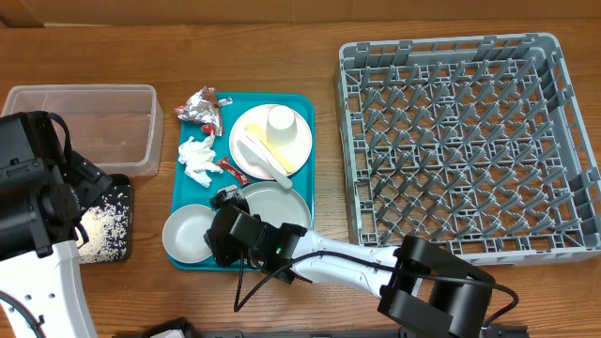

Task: Sort waste into correct bins and load items into the dishwasher rack
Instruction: 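Grasp the rim of the white bowl with the right gripper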

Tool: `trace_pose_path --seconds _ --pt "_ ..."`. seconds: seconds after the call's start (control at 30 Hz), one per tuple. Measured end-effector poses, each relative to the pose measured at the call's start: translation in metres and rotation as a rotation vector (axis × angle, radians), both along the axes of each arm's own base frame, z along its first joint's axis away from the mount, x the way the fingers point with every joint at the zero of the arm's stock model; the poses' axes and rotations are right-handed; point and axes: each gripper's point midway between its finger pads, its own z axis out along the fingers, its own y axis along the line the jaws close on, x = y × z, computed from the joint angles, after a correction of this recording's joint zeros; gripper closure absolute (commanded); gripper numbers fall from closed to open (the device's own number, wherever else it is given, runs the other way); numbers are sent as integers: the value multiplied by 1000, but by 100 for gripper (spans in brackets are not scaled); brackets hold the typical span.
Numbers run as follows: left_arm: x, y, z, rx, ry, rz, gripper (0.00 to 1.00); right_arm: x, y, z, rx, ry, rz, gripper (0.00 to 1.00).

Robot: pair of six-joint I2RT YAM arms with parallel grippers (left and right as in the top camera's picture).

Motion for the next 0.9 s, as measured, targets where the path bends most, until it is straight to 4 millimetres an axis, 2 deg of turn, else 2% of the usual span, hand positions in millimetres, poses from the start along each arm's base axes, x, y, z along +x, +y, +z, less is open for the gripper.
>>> trace_pose_path --seconds 0.17,0.53,0.9 --pt "-1 0 0 -1 3 0 0 0 0 -2 -4 2 -1 56" --pt "-1 0 0 -1 3 0 0 1 -1 -8 -16 4 -8 77" --pt "-1 0 -1 -2 5 0 0 9 -2 -4 -11 -3 -26 88"
